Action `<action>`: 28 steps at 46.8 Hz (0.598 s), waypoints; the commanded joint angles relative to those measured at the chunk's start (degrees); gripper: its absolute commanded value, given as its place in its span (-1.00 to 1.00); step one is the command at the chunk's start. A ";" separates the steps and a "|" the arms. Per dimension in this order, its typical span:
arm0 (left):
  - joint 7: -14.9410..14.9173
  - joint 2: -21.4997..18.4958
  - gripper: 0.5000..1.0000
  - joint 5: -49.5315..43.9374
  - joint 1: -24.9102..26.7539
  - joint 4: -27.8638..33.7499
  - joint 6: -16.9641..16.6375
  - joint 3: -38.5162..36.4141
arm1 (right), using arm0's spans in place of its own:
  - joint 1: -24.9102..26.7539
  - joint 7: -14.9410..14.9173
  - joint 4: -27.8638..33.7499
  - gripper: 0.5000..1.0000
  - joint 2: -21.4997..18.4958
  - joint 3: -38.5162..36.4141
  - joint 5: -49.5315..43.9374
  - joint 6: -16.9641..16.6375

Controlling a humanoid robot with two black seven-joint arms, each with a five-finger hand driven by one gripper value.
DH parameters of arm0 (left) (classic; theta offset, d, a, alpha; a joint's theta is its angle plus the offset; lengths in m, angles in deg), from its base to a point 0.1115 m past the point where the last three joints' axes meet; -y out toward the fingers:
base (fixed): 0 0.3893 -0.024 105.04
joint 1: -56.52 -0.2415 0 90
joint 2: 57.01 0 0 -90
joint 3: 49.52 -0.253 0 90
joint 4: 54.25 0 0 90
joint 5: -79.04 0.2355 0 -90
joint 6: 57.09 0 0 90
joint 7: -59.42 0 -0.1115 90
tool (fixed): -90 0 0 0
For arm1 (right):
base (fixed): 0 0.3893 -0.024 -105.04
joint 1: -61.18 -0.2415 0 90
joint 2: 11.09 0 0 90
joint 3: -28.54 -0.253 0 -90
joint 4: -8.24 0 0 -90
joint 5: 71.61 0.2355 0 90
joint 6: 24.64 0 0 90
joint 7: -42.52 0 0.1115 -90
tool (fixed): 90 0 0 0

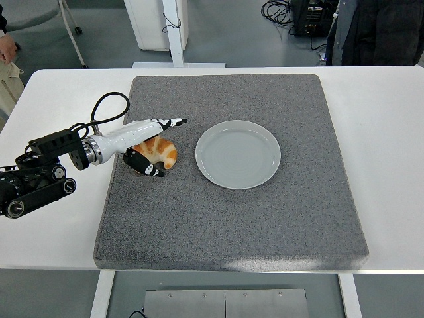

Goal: Place the bread on the plate

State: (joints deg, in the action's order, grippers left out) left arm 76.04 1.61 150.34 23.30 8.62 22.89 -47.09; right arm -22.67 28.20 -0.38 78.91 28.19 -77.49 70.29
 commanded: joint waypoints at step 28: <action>-0.09 -0.34 0.97 -2.04 0.00 -1.60 -0.09 -0.06 | 0.00 0.00 0.00 1.00 0.00 0.00 0.00 0.00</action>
State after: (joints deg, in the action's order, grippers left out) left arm 75.94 1.41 148.32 23.33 7.21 22.88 -47.17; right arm -22.67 28.20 -0.38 78.91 28.19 -77.49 70.29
